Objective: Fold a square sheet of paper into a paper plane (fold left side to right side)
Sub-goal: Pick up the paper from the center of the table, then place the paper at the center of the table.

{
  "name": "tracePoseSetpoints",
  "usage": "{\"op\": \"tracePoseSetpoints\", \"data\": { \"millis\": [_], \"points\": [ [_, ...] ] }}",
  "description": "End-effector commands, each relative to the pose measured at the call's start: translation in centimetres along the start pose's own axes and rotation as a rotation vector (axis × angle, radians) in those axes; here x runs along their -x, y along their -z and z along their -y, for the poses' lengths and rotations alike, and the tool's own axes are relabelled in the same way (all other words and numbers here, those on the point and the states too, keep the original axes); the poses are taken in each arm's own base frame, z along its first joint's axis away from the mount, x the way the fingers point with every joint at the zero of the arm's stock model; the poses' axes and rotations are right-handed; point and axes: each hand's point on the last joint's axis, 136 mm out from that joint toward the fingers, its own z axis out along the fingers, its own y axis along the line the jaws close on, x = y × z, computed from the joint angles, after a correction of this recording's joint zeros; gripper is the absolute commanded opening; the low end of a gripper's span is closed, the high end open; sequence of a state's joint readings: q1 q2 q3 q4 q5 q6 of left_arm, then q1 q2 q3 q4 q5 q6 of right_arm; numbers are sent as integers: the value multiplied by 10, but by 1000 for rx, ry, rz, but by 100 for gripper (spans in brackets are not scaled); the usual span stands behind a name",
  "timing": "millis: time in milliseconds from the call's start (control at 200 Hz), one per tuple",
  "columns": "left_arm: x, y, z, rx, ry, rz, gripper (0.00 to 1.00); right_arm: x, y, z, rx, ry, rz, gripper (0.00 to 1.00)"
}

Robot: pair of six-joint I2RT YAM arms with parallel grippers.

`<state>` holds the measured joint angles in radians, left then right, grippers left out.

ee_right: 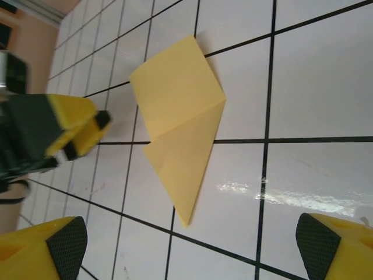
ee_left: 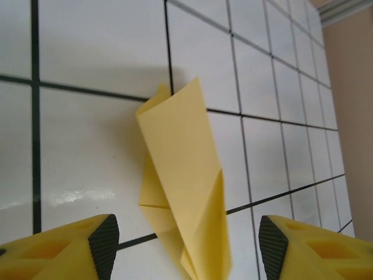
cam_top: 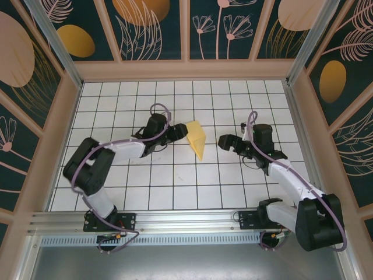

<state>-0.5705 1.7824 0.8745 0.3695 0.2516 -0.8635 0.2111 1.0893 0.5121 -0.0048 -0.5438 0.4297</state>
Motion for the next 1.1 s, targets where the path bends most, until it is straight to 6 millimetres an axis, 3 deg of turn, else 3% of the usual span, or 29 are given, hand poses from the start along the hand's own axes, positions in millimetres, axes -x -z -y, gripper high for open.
{"op": "tracePoseSetpoints", "data": {
  "millis": [0,130,315,335,505,646,706,736,896,1091],
  "points": [
    [4,-22,26,-150,-5,-16,64,6,5,-22,175,27,24,95],
    [-4,-43,18,-163,-10,-50,55,4,3,-7,149,-2,16,93],
    [-12,-53,10,-171,-18,-78,40,2,0,6,164,-40,0,90],
    [-5,-54,19,-189,-27,-64,38,2,-2,7,166,-43,-3,90],
    [-3,-52,25,-208,-52,-65,15,6,-10,10,204,-53,-13,87],
    [-3,-39,37,-245,-104,-71,3,15,-19,11,272,-28,-22,87],
    [-1,-32,49,-279,-139,-66,1,18,-25,9,308,3,-33,88],
    [-8,-28,44,-274,-148,-82,1,20,-28,9,326,12,-43,88],
    [-20,-9,55,-335,-235,-120,0,27,-48,1,442,61,-106,87],
    [-31,-3,59,-391,-241,-156,0,23,-78,-8,494,107,-186,84]
  ]
}}
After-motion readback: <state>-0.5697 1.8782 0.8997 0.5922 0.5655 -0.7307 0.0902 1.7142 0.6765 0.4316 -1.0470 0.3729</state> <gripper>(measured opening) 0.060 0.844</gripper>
